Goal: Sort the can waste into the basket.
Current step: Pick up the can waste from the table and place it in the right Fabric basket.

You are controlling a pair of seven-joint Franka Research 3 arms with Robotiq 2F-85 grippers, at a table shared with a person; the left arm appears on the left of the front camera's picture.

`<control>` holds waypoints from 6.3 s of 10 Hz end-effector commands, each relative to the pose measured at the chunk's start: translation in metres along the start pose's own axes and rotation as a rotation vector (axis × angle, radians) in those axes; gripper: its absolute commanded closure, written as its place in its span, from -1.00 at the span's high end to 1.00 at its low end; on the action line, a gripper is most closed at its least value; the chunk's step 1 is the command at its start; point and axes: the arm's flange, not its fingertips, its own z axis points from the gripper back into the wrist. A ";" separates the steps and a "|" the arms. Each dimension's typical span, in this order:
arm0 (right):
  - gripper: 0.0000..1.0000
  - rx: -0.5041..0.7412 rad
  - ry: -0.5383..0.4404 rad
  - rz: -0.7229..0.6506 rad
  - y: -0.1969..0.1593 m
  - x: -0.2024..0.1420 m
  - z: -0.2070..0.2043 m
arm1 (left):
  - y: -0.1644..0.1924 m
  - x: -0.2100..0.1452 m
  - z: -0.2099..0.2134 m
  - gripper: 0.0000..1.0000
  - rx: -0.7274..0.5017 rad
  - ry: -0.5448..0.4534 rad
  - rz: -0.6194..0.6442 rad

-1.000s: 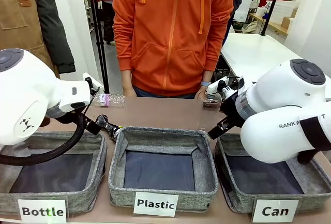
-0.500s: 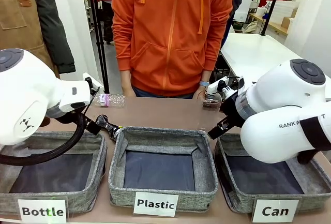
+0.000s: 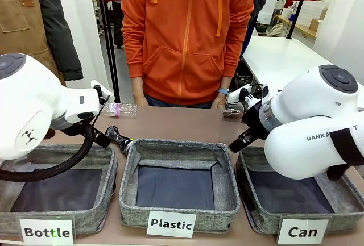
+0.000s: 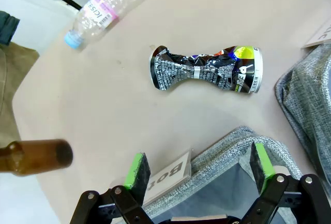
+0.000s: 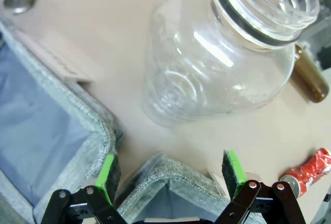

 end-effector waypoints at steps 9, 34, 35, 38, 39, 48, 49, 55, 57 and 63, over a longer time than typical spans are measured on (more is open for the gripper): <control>1.00 0.708 -0.140 -0.622 -0.132 -0.083 0.234 | 0.104 -0.169 0.184 1.00 -0.696 -0.369 -0.093; 1.00 0.923 -0.570 -0.907 -0.237 -0.249 0.242 | 0.156 -0.068 0.149 1.00 -0.636 -0.127 0.198; 1.00 0.923 -0.570 -0.907 -0.237 -0.249 0.242 | 0.155 -0.052 0.144 1.00 -0.620 -0.105 0.198; 1.00 0.923 -0.570 -0.907 -0.237 -0.249 0.242 | 0.144 -0.043 0.142 1.00 -0.620 -0.137 0.200; 1.00 0.923 -0.570 -0.907 -0.237 -0.249 0.242 | 0.141 -0.036 0.139 1.00 -0.660 -0.127 0.139; 1.00 0.923 -0.570 -0.907 -0.237 -0.249 0.242 | 0.114 0.033 0.113 1.00 -0.580 -0.044 -0.011; 1.00 0.923 -0.570 -0.907 -0.237 -0.249 0.242 | 0.098 0.053 0.097 1.00 -0.517 -0.005 -0.048; 1.00 0.923 -0.570 -0.907 -0.237 -0.249 0.242 | 0.039 0.097 0.010 1.00 -0.321 0.160 0.229; 1.00 0.923 -0.570 -0.907 -0.237 -0.249 0.242 | 0.038 0.085 0.003 1.00 -0.361 0.170 0.175; 1.00 0.923 -0.570 -0.907 -0.237 -0.249 0.242 | 0.046 0.120 -0.003 1.00 -0.370 0.012 -0.315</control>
